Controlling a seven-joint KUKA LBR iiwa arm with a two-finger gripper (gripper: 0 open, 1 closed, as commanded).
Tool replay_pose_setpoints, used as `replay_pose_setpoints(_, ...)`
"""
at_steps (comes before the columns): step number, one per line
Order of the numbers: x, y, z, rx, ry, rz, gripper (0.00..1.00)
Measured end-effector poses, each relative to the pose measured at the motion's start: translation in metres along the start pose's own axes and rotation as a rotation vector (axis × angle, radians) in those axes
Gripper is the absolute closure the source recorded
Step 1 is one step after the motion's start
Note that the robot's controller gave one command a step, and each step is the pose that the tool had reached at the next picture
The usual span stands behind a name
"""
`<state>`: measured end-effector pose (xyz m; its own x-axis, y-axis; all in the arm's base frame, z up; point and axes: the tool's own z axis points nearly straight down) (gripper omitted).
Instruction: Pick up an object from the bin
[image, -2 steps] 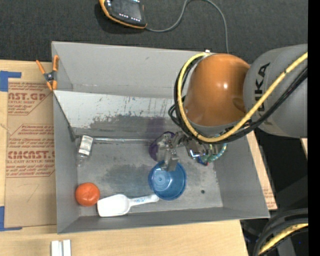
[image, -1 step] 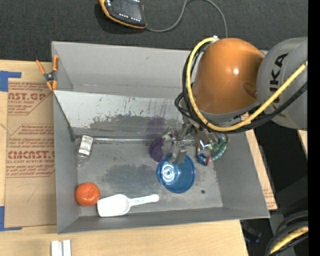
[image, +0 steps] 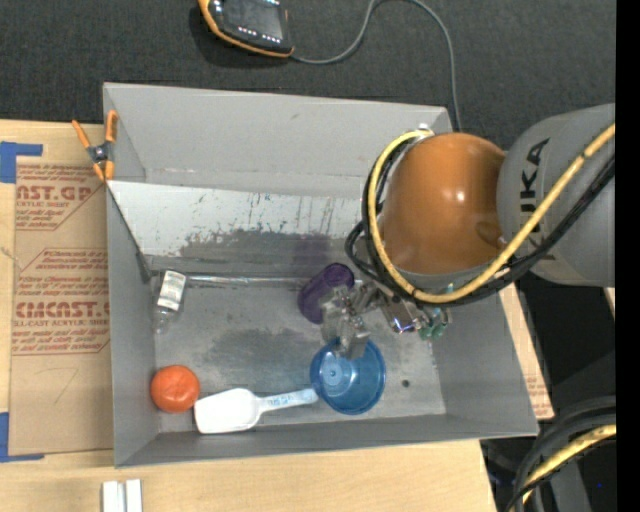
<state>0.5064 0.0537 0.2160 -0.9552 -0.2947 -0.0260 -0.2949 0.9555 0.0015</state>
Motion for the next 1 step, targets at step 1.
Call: replay_pose_setpoints(1, -0.0531, 0.0310, 0.0144, -0.002, 0.006, -0.022, 1.00)
